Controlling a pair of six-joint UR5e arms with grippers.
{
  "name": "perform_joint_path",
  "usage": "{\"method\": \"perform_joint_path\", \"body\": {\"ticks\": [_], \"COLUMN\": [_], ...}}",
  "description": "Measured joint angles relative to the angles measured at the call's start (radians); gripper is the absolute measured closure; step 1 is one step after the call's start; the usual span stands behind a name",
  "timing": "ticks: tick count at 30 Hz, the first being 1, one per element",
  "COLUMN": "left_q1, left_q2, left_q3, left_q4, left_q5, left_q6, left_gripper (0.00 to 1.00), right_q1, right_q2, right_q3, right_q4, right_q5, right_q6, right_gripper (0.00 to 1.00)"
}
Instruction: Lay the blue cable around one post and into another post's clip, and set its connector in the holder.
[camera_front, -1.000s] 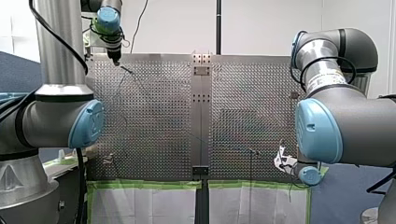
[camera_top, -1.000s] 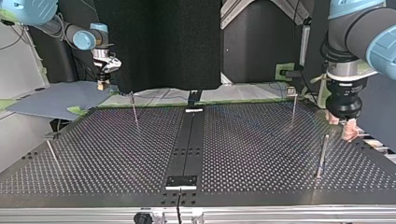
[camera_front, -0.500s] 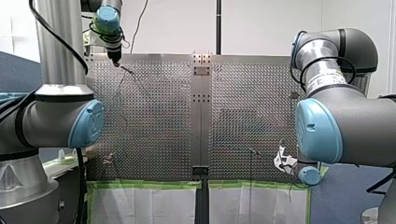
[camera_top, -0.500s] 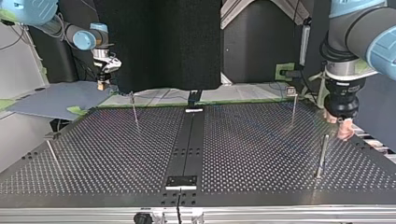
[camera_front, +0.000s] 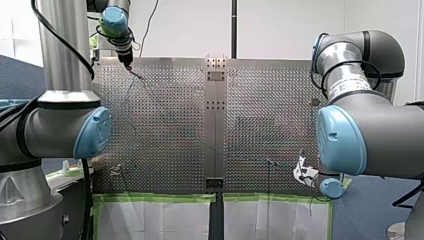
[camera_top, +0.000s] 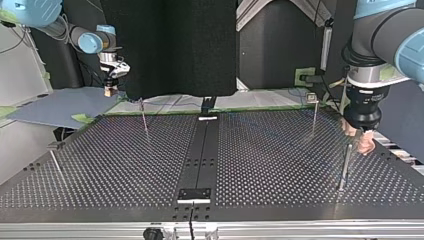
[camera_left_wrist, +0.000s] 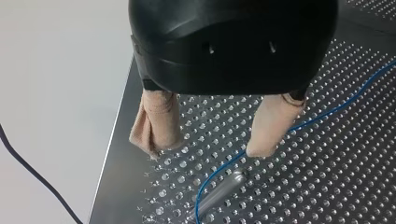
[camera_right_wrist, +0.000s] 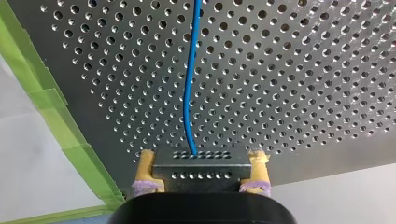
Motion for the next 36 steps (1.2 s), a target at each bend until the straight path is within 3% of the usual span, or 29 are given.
{"method": "perform_joint_path", "body": {"ticks": [36], "left_q1": [-0.003], "left_q2": [0.000], "left_q3": [0.000], "left_q4": [0.001], "left_q5": [-0.012], "left_q6": [-0.010], "left_gripper": [0.00], "right_q1": [0.000], "right_q2": [0.000], "right_q3": [0.000], "right_q4": [0.002], "right_q5": [0.001], "right_q6": [-0.001], "right_gripper": [0.96]}}
